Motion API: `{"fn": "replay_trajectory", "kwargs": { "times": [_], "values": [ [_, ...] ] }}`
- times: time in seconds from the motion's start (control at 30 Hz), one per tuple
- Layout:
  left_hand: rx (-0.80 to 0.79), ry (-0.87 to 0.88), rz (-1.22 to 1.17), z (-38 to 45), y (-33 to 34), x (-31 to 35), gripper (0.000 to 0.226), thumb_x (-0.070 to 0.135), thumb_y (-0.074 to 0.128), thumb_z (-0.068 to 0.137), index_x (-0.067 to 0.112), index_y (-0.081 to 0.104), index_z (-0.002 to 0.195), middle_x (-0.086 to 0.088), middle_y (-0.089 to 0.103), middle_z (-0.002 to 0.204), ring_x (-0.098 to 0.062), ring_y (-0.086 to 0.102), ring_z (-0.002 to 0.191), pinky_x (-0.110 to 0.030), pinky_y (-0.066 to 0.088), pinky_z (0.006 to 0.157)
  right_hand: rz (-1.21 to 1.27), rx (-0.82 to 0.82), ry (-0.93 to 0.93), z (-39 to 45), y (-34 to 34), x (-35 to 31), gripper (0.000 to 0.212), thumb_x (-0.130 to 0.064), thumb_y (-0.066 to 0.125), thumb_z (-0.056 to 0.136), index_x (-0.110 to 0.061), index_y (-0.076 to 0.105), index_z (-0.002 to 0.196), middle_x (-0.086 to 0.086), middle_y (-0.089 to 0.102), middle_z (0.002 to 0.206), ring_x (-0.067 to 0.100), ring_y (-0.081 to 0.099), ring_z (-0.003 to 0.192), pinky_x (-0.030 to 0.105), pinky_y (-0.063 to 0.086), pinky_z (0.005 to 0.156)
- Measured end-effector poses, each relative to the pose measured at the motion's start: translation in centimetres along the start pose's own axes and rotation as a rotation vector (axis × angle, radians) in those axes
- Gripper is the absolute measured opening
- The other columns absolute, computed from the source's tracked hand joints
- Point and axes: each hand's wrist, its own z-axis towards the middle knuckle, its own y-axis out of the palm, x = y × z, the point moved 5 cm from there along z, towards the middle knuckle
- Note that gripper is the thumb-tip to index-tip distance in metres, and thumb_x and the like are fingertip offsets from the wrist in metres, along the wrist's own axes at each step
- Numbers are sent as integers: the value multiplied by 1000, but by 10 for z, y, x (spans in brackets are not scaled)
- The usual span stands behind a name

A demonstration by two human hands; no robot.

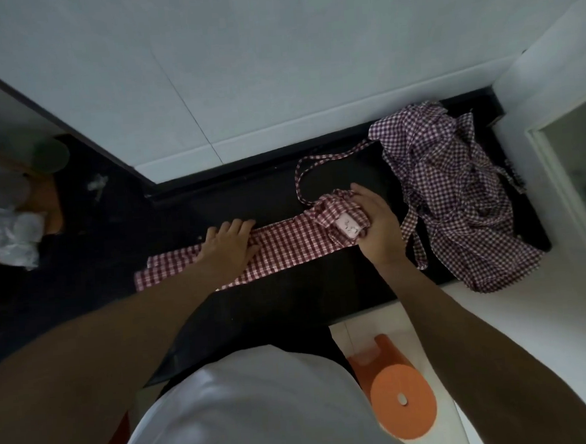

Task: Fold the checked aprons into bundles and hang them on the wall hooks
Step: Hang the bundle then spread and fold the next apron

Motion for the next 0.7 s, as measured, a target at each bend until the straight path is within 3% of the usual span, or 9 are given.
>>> {"fn": "replay_trajectory", "kwargs": {
  "times": [0.1,0.17,0.3,0.4,0.47,0.57,0.7],
  "values": [
    [48,-45,-25,-1,3,1,52,45,33,105,19,33,150,-5,45,143,-24,43,131,-45,31,111,-234,-77,-255,4,14,-19,45,-32,62,86,-2,67,119,15,60,136,36,49,132,56,46,104],
    [76,-70,-53,1,2,1,48,44,35,105,20,37,147,-3,48,140,-23,44,129,-44,32,110,-333,-161,-321,1,25,-31,50,-34,67,83,-8,64,125,12,57,141,35,44,137,58,41,108],
    [110,-82,-131,1,-1,0,40,41,40,104,20,45,136,-2,53,133,-23,48,123,-44,34,108,-588,-398,-226,-9,51,-48,86,-44,77,74,-20,41,149,6,37,158,34,22,149,61,17,119],
    [122,-134,-170,0,-4,1,40,39,46,102,19,45,137,-3,52,134,-23,46,125,-44,32,110,-743,-482,-199,-10,63,-51,93,-57,69,77,-23,28,155,3,30,161,34,14,151,65,10,119],
    [175,-154,-193,-1,-9,6,49,32,52,99,17,39,143,-6,46,139,-24,40,129,-44,29,112,-784,-501,-212,-11,65,-49,93,-62,61,81,-22,24,156,5,26,162,36,11,152,65,8,119],
    [190,-20,-323,1,-20,31,85,19,68,82,17,22,153,-4,27,153,-24,23,142,-41,13,119,-808,-527,-228,-15,65,-46,94,-66,54,85,-18,18,158,8,19,164,39,8,152,67,8,118],
    [43,177,-468,12,-23,75,115,46,78,75,20,4,158,-1,8,164,-22,4,151,-38,-2,117,-812,-637,-213,-15,67,-50,101,-70,44,88,-18,-7,157,11,-1,167,41,-11,152,69,0,117]
  ]
}}
